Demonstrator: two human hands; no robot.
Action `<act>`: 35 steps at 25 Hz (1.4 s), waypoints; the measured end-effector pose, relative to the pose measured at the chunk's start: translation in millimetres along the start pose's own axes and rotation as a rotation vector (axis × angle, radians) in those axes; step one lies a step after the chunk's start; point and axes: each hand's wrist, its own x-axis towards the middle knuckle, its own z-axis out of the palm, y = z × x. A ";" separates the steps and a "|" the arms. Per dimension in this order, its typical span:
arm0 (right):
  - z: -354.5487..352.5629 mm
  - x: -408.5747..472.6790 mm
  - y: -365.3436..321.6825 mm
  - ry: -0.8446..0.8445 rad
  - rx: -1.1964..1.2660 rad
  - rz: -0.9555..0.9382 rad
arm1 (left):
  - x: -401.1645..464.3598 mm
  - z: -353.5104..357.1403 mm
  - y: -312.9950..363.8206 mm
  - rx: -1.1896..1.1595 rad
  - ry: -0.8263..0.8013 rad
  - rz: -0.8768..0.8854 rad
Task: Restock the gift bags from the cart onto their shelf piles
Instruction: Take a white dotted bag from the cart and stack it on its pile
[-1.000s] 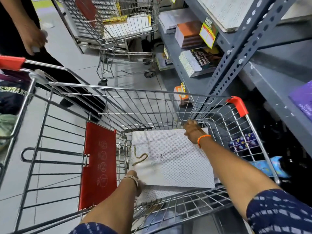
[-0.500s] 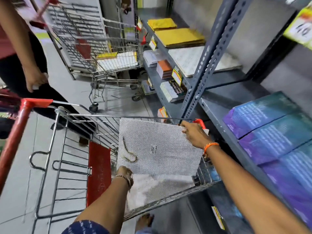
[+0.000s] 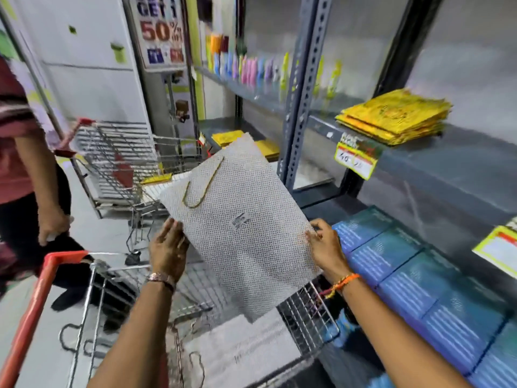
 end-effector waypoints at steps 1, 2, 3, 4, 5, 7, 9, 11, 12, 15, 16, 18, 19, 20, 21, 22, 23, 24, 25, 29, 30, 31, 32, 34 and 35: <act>-8.2 -1.7 -4.4 0.029 0.058 0.007 | 4.7 13.5 15.2 -0.043 -0.036 0.028; -15.7 -4.6 -8.5 0.058 0.115 0.025 | 8.9 28.8 31.3 -0.019 -0.075 0.066; -21.6 -7.2 -12.0 0.086 0.171 0.050 | 11.8 44.0 44.4 -0.043 -0.123 0.108; -25.4 -9.7 -15.2 0.103 0.222 0.072 | 12.2 56.1 53.6 -0.074 -0.163 0.137; -26.7 -11.8 -17.4 0.114 0.269 0.083 | 12.9 65.5 59.7 -0.098 -0.192 0.153; -31.3 -17.5 -24.4 0.147 0.348 0.080 | 13.9 83.1 74.6 -0.122 -0.234 0.182; -39.8 -23.1 -36.4 0.195 0.394 0.065 | 12.2 103.6 92.4 -0.160 -0.259 0.251; -52.7 -27.4 -50.1 0.281 0.374 0.029 | 4.0 126.8 109.9 -0.199 -0.301 0.333; -61.2 -30.7 -57.1 0.338 0.329 0.008 | 0.5 138.8 116.3 -0.225 -0.343 0.366; -93.4 -43.6 -78.5 0.503 0.235 -0.078 | -14.7 180.1 132.5 -0.258 -0.493 0.444; -109.0 -49.4 -86.7 0.549 0.223 -0.105 | -21.2 198.1 135.4 -0.247 -0.560 0.473; -144.7 -63.0 -103.3 0.635 0.200 -0.121 | -40.7 234.8 137.5 -0.201 -0.722 0.532; -166.9 -72.0 -110.5 0.689 0.185 -0.119 | -53.2 256.6 136.5 -0.192 -0.800 0.538; -188.2 -81.8 -116.8 0.731 0.179 -0.113 | -64.2 276.6 133.9 -0.191 -0.865 0.534; -209.9 -93.1 -120.9 0.764 0.175 -0.108 | -76.9 296.2 129.9 -0.186 -0.920 0.528; -228.8 -105.4 -124.4 0.786 0.160 -0.108 | -88.2 313.7 125.5 -0.176 -0.951 0.527; -246.7 -119.6 -128.0 0.814 0.132 -0.110 | -101.5 331.2 120.3 -0.152 -0.959 0.522; -262.7 -133.5 -131.3 0.850 0.101 -0.113 | -115.6 347.5 115.3 -0.127 -0.948 0.513; -281.4 -151.2 -133.7 0.900 0.070 -0.115 | -134.8 367.1 107.8 -0.103 -0.935 0.495; -350.1 -220.7 -146.1 1.041 -0.081 -0.092 | -217.8 431.1 74.2 -0.087 -1.035 0.365; -367.3 -237.1 -148.5 1.053 -0.107 -0.081 | -237.9 444.5 66.3 -0.076 -1.117 0.341; -385.4 -253.6 -151.1 1.084 -0.143 -0.061 | -258.8 457.9 58.4 -0.056 -1.200 0.332; -406.1 -270.9 -151.8 1.135 -0.182 -0.033 | -281.5 471.7 51.0 -0.034 -1.264 0.328; -451.8 -306.7 -153.3 1.263 -0.259 0.051 | -331.0 497.9 36.4 -0.017 -1.326 0.292; -473.6 -323.4 -154.8 1.313 -0.294 0.096 | -355.4 509.6 29.6 -0.013 -1.347 0.279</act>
